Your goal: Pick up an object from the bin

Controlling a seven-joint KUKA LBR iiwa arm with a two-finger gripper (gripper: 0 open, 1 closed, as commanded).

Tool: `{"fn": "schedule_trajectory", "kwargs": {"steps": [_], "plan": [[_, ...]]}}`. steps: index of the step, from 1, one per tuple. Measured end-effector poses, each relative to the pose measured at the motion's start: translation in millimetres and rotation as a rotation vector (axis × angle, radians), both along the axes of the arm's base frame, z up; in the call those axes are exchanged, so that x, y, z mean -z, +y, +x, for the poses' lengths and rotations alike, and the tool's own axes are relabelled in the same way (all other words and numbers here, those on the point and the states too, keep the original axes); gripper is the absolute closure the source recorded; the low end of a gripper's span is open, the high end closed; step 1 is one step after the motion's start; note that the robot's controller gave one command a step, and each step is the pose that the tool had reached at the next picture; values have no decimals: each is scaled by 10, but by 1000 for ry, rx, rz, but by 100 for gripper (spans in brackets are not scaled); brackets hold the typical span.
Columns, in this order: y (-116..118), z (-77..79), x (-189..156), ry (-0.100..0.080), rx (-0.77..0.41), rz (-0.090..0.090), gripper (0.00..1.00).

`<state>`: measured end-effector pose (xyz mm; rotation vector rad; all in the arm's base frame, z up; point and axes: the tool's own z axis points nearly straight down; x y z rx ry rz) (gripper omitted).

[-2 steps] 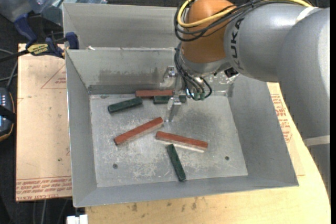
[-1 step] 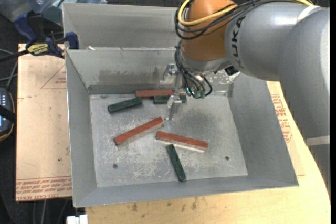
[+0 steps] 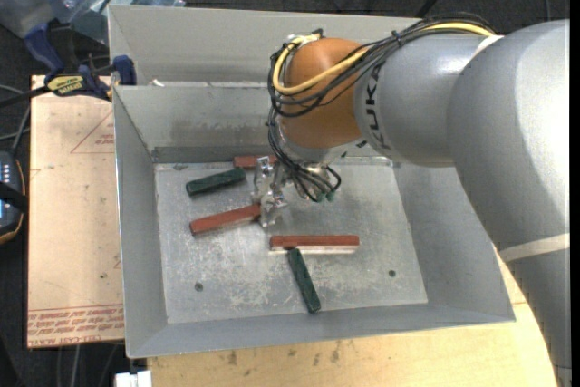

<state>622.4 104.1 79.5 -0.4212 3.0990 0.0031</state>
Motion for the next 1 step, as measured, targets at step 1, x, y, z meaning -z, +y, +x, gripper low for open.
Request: {"fn": "schedule_trajectory", "kwargs": {"steps": [1], "plan": [[-1, 0, 0, 0, 0, 0, 100]]}}
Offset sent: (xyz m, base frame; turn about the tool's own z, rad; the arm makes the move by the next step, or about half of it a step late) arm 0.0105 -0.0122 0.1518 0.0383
